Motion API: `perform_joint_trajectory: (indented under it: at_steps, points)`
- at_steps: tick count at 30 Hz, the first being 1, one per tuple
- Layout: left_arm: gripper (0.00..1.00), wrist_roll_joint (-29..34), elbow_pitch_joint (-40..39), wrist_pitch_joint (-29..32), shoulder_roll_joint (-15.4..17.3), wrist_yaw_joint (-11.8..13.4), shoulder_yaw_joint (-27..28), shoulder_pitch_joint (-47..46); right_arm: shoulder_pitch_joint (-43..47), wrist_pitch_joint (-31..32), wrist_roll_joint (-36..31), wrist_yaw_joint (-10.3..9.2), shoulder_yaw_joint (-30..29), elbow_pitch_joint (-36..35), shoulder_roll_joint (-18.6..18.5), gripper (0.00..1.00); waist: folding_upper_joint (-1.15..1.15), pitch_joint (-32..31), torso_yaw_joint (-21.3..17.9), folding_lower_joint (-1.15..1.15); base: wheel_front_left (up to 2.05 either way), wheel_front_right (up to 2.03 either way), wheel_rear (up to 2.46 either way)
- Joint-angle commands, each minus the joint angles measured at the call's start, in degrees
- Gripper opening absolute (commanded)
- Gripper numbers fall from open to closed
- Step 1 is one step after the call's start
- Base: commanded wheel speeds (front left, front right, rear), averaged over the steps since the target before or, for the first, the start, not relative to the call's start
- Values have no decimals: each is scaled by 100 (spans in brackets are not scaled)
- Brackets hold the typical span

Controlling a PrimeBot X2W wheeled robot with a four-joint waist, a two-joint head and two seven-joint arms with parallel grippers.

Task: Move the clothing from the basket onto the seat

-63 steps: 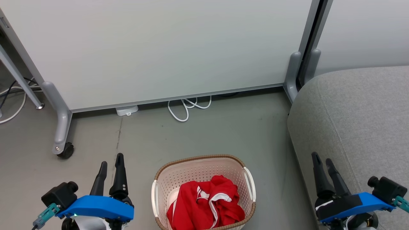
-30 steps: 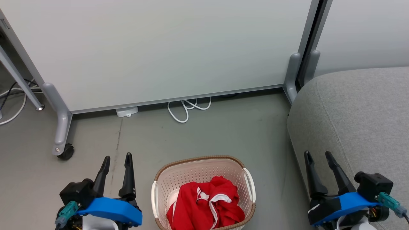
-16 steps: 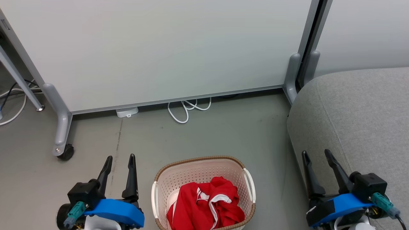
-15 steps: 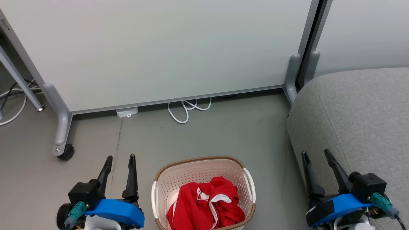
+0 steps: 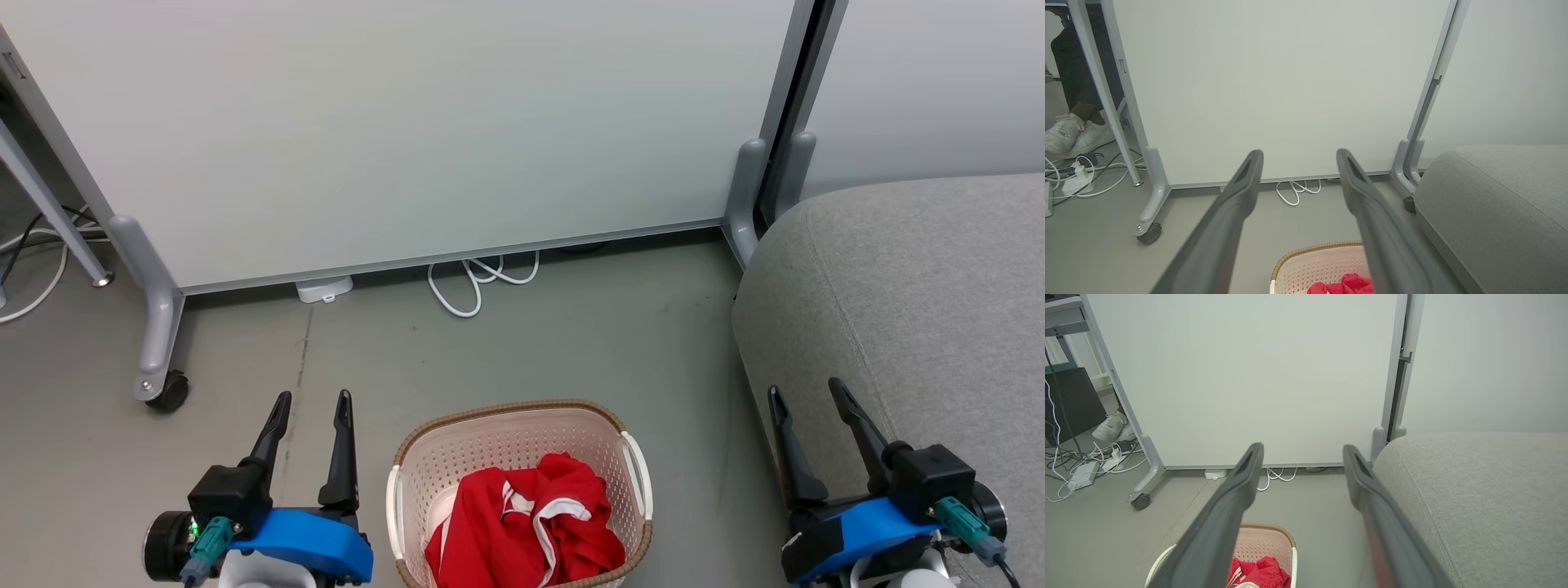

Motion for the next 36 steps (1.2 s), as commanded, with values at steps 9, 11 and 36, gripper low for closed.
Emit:
perform_joint_trajectory:
  at_steps: [9,11,36]
  points:
    - [100,394,-15,-120,-14,-32,30,-46,-37,-145,-389,2,18,5,-34,100,0,-1,-9,0,0,0,0]
    - [100,471,-3,-147,-18,-38,31,-48,-42,-163,-468,2,27,9,-33,100,0,0,-13,0,0,0,0]
    - [100,511,186,-148,-58,-80,110,-38,-259,-171,-344,2,304,-51,-31,100,0,388,-372,0,0,0,0]
